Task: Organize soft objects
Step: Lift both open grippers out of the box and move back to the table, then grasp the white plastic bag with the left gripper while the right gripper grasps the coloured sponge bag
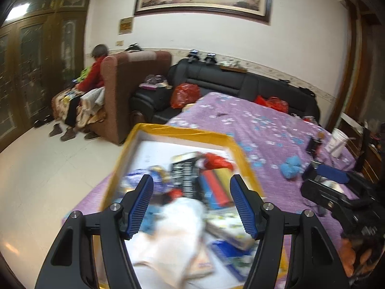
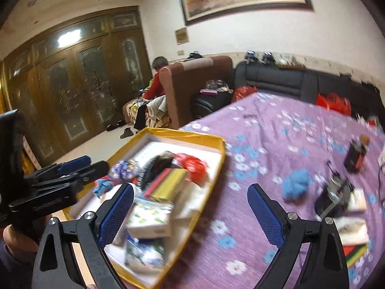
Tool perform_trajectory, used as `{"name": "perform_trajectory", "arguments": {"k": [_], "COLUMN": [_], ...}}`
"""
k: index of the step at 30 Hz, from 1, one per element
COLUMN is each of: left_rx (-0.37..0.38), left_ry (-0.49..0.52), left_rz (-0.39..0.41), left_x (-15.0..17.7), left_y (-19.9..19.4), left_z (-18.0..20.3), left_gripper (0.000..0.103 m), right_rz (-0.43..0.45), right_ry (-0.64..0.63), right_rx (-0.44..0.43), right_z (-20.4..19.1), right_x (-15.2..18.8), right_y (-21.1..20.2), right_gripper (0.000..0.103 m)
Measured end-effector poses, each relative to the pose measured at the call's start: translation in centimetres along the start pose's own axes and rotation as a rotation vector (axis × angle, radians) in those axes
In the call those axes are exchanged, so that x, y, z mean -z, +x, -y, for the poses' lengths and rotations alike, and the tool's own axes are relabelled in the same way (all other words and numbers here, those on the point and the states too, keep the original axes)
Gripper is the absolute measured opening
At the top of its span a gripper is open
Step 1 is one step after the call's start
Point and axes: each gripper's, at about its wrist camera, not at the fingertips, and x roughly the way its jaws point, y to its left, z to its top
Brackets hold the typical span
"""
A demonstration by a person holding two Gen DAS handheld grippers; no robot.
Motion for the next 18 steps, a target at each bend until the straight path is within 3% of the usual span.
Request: {"name": "perform_trajectory", "arguments": {"k": [4, 13, 18], "left_rx": [0.083, 0.222, 0.239], "left_ry": [0.059, 0.226, 0.283], "left_rz": [0.007, -0.083, -0.130], "left_x": [1.1, 6.1, 7.8], "left_y": [-0.5, 1.2, 2.4], "left_z": [4.0, 13.8, 16.7], "left_gripper": [0.072, 0.072, 0.072], "right_rz": [-0.032, -0.126, -0.161], "right_ry": [0.072, 0.306, 0.422], "right_rx": [0.049, 0.304, 0.250], "right_z": [5.5, 22.2, 27.0], "right_x": [1.1, 2.6, 4.4], "right_y": [-1.6, -3.9, -2.5], "right_gripper": [0.098, 0.098, 0.095]}}
